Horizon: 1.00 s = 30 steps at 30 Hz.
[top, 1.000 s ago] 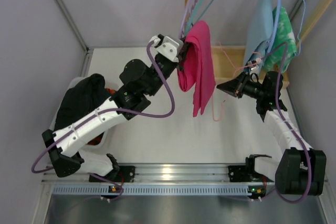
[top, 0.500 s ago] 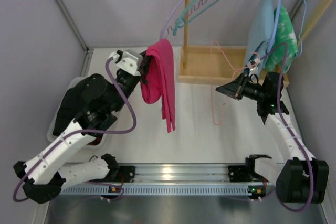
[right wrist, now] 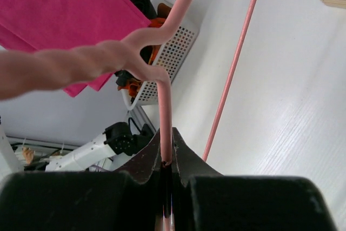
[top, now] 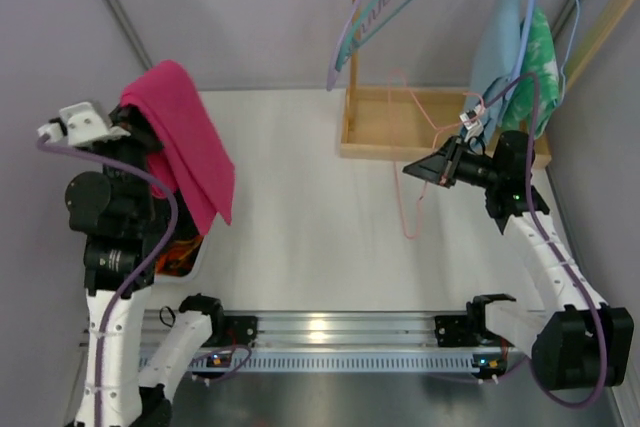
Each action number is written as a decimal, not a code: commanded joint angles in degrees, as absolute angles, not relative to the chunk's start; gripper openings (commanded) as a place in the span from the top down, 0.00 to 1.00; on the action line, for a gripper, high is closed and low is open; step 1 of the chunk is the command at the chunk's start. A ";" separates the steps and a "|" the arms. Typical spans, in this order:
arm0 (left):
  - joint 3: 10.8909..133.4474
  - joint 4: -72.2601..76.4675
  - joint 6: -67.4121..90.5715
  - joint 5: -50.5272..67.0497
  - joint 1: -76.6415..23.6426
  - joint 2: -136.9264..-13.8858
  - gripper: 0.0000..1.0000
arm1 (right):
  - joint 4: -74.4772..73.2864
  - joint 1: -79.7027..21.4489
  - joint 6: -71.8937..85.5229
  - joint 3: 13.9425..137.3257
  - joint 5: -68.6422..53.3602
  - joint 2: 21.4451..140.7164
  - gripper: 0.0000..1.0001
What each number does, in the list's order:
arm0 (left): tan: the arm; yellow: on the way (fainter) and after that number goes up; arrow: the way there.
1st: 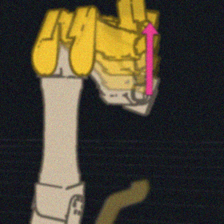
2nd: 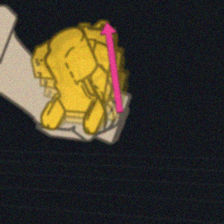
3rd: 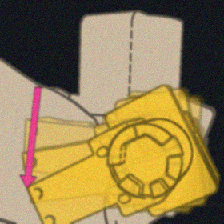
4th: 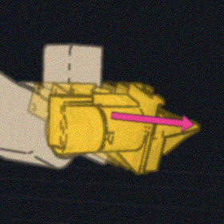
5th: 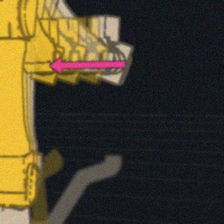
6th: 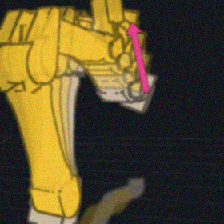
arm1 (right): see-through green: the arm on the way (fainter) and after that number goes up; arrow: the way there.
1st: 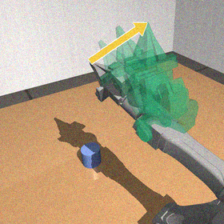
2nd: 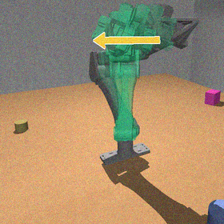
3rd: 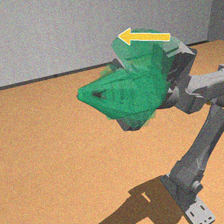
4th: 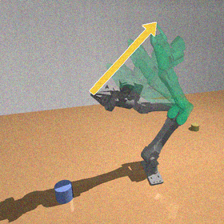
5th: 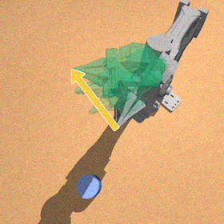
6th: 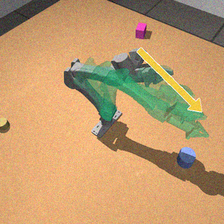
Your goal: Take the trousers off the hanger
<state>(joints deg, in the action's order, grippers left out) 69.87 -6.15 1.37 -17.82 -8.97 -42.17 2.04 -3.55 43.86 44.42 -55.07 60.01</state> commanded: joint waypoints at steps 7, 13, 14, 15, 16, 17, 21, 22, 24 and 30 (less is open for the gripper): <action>75.41 -5.79 8.96 -29.16 12.12 -33.67 1.00 | 4.92 -5.97 42.36 49.13 -54.67 61.08 1.00; 74.97 -10.01 6.77 -32.16 20.30 -29.63 1.00 | 4.92 -6.42 42.36 49.92 -55.19 61.79 1.00; 74.62 -10.54 6.42 -32.78 20.91 -29.45 1.00 | 4.92 -6.50 42.45 50.27 -55.37 62.05 1.00; 73.40 -10.98 5.02 -33.04 21.00 -28.49 1.00 | 4.92 -6.76 42.36 50.53 -55.46 62.22 1.00; 72.26 -11.07 4.49 -33.22 21.01 -28.13 1.00 | 4.83 -6.94 42.28 50.80 -55.46 62.40 1.00; 71.29 -11.07 3.79 -33.14 21.09 -27.69 1.00 | 4.75 -7.03 42.10 51.32 -55.46 62.40 1.00; 65.75 -10.90 1.23 -30.86 21.09 -28.12 1.00 | 3.61 -8.08 41.84 52.29 -55.02 62.14 1.00; 64.09 -10.46 1.23 -29.72 21.09 -29.60 1.00 | 3.52 -8.26 41.84 52.38 -54.76 61.79 1.00; 63.20 -10.20 1.93 -26.56 21.01 -32.15 1.00 | 2.99 -8.35 41.75 52.73 -54.23 61.18 1.00; 58.45 1.98 3.77 -18.47 21.01 -43.40 1.00 | 0.79 -8.44 41.22 53.96 -53.26 58.63 1.00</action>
<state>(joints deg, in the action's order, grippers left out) 59.29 -14.44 2.87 -25.30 20.78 -39.70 0.03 -7.77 43.09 50.02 -53.95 61.71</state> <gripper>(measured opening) 0.135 0.029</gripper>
